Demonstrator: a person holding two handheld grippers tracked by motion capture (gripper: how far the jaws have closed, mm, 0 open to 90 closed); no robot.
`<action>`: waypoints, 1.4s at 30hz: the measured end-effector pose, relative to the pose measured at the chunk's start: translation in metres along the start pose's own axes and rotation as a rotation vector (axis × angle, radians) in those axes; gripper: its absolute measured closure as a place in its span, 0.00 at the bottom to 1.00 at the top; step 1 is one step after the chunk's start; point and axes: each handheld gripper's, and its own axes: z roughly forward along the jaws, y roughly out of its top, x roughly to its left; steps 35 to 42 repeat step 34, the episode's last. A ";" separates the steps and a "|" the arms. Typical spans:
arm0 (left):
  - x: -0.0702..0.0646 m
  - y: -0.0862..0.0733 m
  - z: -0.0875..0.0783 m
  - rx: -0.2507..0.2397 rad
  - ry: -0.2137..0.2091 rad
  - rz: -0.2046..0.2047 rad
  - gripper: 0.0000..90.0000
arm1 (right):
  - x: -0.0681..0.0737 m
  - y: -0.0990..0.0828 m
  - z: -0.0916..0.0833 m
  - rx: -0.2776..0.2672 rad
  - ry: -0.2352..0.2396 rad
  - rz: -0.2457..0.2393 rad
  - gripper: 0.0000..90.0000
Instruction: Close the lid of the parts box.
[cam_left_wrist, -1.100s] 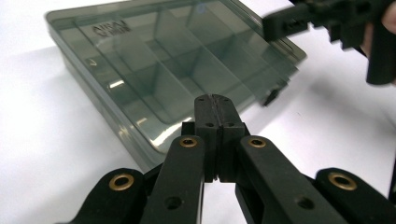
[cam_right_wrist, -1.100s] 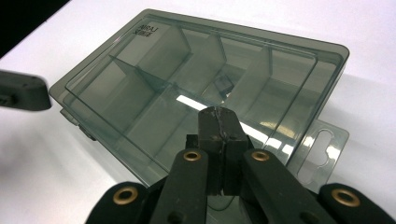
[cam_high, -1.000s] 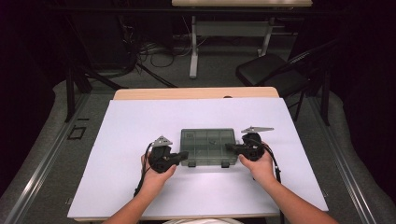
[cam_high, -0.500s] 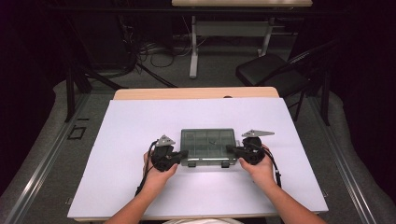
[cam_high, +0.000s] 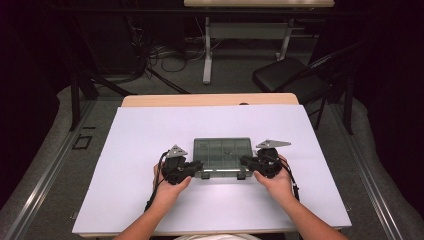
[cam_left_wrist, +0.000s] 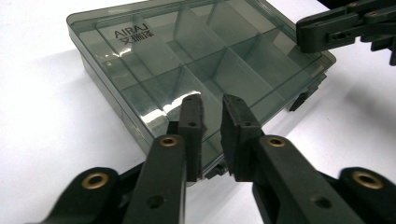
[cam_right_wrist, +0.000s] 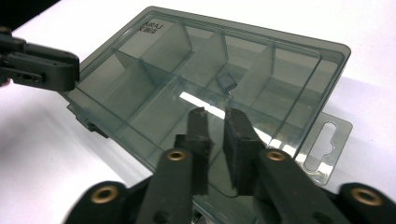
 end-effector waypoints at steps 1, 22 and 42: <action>0.000 0.000 -0.001 0.000 -0.008 -0.001 0.82 | 0.001 0.000 -0.002 -0.003 -0.003 -0.006 0.83; 0.014 -0.006 -0.032 -0.086 0.064 0.092 0.44 | 0.016 -0.008 -0.028 -0.086 -0.034 -0.144 0.37; 0.018 -0.018 -0.047 -0.075 -0.013 0.044 0.21 | 0.011 -0.019 -0.038 -0.068 -0.039 -0.151 0.05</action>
